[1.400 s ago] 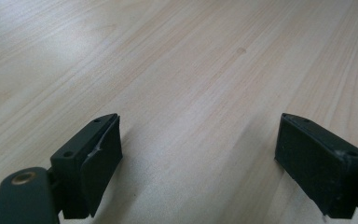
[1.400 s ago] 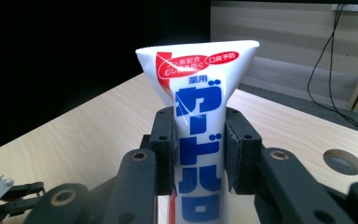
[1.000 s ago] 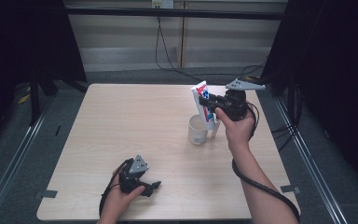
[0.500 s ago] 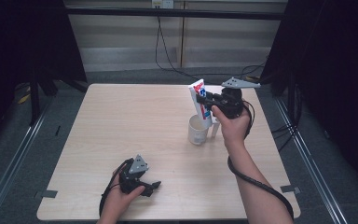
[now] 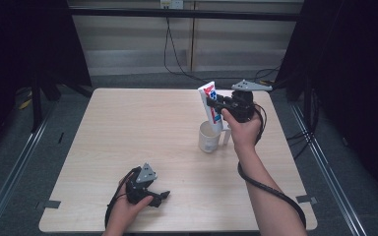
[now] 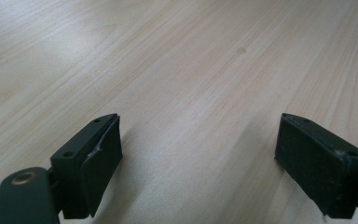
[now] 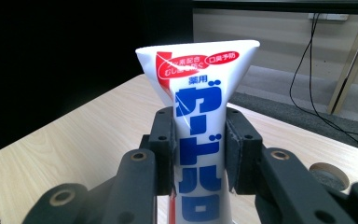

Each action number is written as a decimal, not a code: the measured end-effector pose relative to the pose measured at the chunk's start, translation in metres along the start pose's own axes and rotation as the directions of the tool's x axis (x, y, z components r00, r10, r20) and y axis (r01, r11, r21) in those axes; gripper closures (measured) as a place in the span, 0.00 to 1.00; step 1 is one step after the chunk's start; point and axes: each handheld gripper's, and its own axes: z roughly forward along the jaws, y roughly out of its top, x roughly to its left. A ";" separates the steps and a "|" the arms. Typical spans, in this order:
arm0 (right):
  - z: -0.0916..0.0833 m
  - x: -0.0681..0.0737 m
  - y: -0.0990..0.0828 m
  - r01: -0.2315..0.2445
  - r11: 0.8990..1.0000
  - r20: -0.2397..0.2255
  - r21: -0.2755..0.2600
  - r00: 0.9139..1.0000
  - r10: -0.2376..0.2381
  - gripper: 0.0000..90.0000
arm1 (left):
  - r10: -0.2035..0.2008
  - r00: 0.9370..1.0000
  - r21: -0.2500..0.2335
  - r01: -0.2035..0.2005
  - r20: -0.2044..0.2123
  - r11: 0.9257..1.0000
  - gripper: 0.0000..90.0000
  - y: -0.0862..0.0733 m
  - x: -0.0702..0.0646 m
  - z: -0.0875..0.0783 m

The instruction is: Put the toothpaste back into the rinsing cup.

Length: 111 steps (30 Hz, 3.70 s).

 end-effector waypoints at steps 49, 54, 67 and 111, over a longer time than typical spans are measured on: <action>0.025 -0.011 -0.037 -0.016 1.000 0.012 0.006 1.000 0.016 0.75 | 0.010 1.000 0.011 -0.010 -0.003 1.000 0.16 0.000 0.000 -0.001; 0.026 -0.010 -0.039 -0.016 1.000 0.009 0.009 1.000 0.016 0.75 | 0.009 1.000 0.011 -0.009 -0.003 1.000 0.16 0.000 0.000 -0.001; 0.025 -0.012 -0.048 -0.014 1.000 0.021 0.023 1.000 0.014 0.75 | 0.010 1.000 0.011 -0.010 -0.003 1.000 0.16 0.000 0.000 -0.001; 0.019 -0.012 -0.075 -0.008 0.998 0.032 0.064 0.999 0.006 0.74 | 0.010 1.000 0.010 -0.010 -0.003 1.000 0.16 0.000 0.000 -0.001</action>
